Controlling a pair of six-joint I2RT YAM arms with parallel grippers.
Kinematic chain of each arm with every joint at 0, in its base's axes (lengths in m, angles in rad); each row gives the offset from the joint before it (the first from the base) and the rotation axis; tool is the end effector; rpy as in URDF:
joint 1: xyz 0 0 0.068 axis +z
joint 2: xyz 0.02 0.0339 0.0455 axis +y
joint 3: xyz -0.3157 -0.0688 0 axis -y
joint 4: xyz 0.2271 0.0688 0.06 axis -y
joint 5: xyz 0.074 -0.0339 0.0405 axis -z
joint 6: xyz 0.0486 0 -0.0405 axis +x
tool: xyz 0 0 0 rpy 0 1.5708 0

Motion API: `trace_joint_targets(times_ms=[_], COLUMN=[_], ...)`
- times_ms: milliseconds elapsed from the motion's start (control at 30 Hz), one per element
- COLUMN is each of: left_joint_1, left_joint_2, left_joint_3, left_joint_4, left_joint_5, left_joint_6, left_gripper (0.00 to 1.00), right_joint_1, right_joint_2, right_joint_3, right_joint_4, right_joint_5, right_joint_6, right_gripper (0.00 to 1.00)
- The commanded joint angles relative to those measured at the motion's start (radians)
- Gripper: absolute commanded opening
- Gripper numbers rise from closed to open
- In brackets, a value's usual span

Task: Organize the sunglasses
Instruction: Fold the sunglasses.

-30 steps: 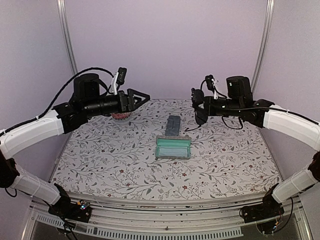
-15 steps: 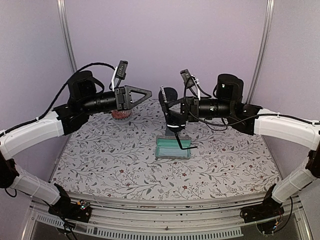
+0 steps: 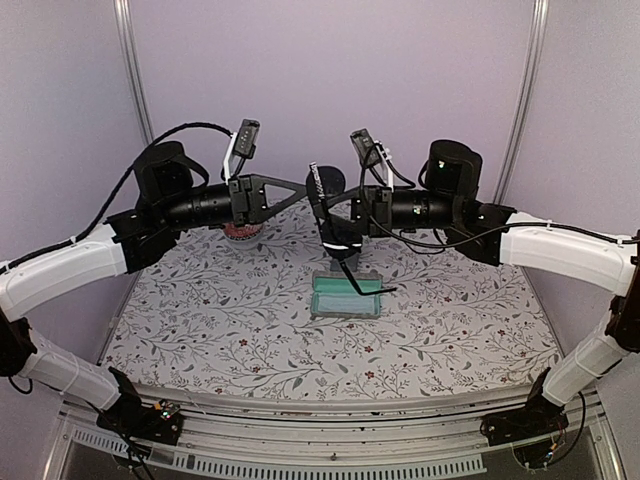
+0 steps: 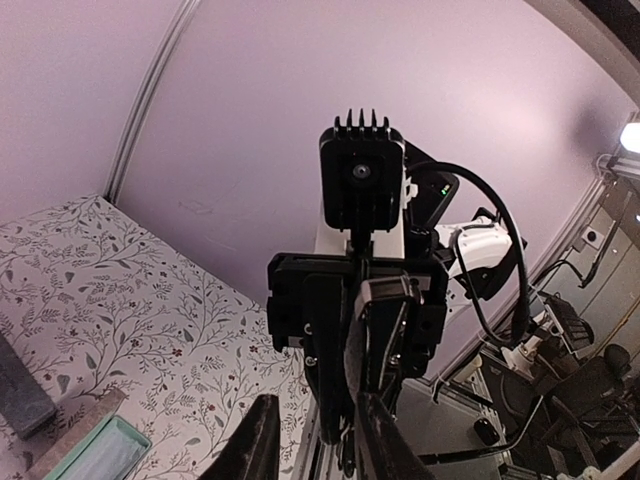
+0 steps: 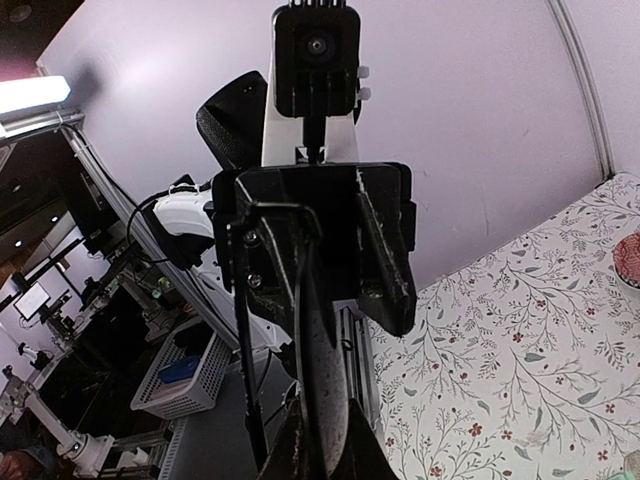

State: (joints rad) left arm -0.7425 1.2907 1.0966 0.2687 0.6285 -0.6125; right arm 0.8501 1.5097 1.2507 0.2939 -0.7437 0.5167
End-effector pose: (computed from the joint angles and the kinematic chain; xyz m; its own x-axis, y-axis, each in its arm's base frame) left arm 0.1871 -0.2105 0.4404 -0.5179 -0.1560 -0.8411 0.8325 0.1343 -0.5375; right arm 0.2032 0.2812 0.4323 -0.4737 0.0116 -0.8806 -0.8804 -0.0327 0.4732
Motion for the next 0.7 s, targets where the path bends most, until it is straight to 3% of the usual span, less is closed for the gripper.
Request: trace_joint_targets(times_ms=[0,200,333,433,500,667], left_joint_1=[-0.031,-0.035,-0.041,-0.041,-0.041,-0.041], left_joint_2=[-0.009,-0.003,-0.006,-0.015,-0.017,-0.009], left_joint_3=[-0.017,-0.018,-0.035,-0.052,-0.053,-0.045], left_joint_4=[0.006,0.044,0.07,0.085,0.084,0.066], left_joint_5=[0.028,0.069,0.091,0.086,0.08,0.056], left_joint_6=[0.019,0.006,0.002,0.001,0.003,0.005], left_gripper=[0.28,0.26,0.42,0.44,0.42,0.22], right_joint_1=[0.01,0.01,0.01,0.01,0.01,0.009], right_joint_2=[0.02,0.027,0.03,0.032,0.035,0.04], right_joint_3=[0.036,0.038,0.038,0.039,0.042,0.042], right_joint_4=[0.041,0.035,0.031,0.029,0.027,0.019], right_joint_5=[-0.007,-0.008,0.022,0.044,0.045,0.033], right_joint_6=[0.009,0.008,0.015,0.023,0.024,0.02], right_gripper=[0.05,0.04,0.04,0.04,0.04,0.04])
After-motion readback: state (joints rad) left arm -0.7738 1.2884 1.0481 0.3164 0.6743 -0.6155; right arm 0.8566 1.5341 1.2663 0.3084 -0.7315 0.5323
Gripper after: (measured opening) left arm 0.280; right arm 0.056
